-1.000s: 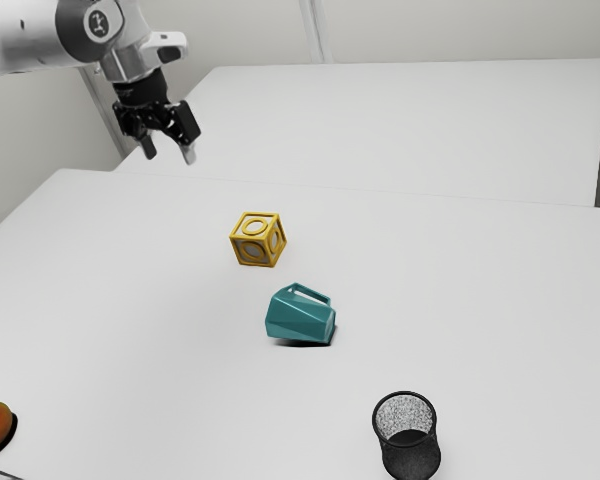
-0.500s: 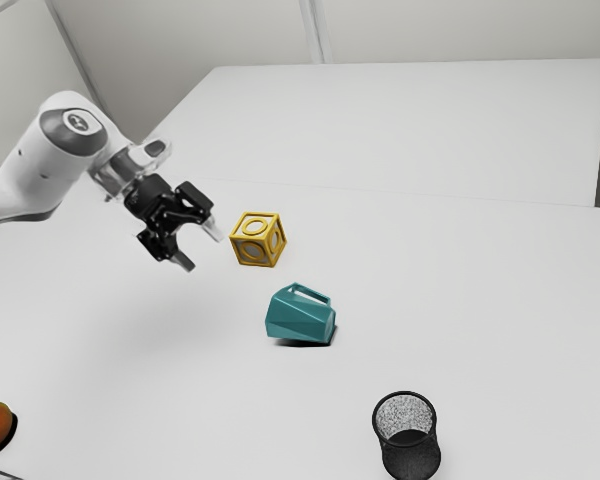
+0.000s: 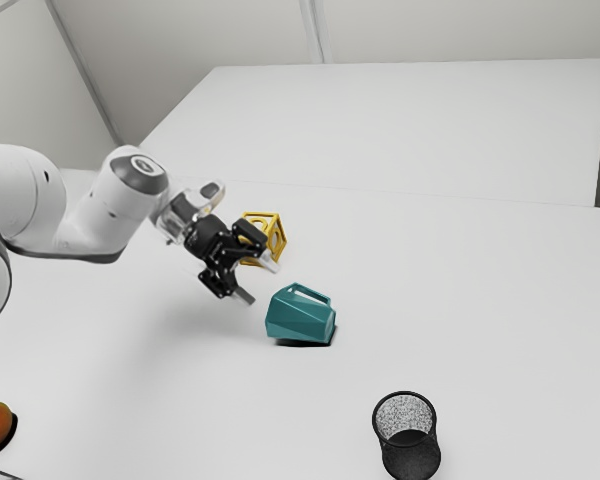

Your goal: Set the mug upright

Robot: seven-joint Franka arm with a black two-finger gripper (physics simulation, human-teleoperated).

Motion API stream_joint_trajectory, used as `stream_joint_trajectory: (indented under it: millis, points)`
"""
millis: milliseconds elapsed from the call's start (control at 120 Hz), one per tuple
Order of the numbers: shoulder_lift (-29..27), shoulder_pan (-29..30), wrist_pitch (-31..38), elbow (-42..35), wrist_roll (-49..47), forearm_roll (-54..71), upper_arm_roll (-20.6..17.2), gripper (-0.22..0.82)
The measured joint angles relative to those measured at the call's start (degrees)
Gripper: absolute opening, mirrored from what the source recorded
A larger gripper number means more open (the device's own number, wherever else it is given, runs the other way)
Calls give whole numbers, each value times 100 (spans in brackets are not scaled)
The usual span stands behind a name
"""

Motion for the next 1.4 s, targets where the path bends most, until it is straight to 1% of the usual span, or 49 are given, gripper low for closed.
stream_joint_trajectory:
  millis: [100,267,358,567,625,700,858,917,975,1058,1167,1325,1400]
  points:
    - [112,-13,155,44,110,-88,-1,56]
    - [505,-14,365,378,262,-195,-1,56]
    - [717,-63,454,437,329,-319,-12,56]
    - [764,-114,554,257,445,-455,-211,54]
    - [751,-133,569,246,468,-469,-223,49]
    - [727,-142,582,242,495,-488,-244,40]
    - [625,-146,592,244,509,-531,-298,10]
    - [592,-147,595,250,500,-539,-328,2]
    - [575,-146,596,264,483,-545,-349,-4]
    - [569,-153,590,282,447,-541,-385,-9]
    - [530,-155,569,287,402,-522,-395,-13]
    - [333,-155,564,280,338,-484,-396,-15]
    - [133,-162,608,275,294,-312,-395,-15]
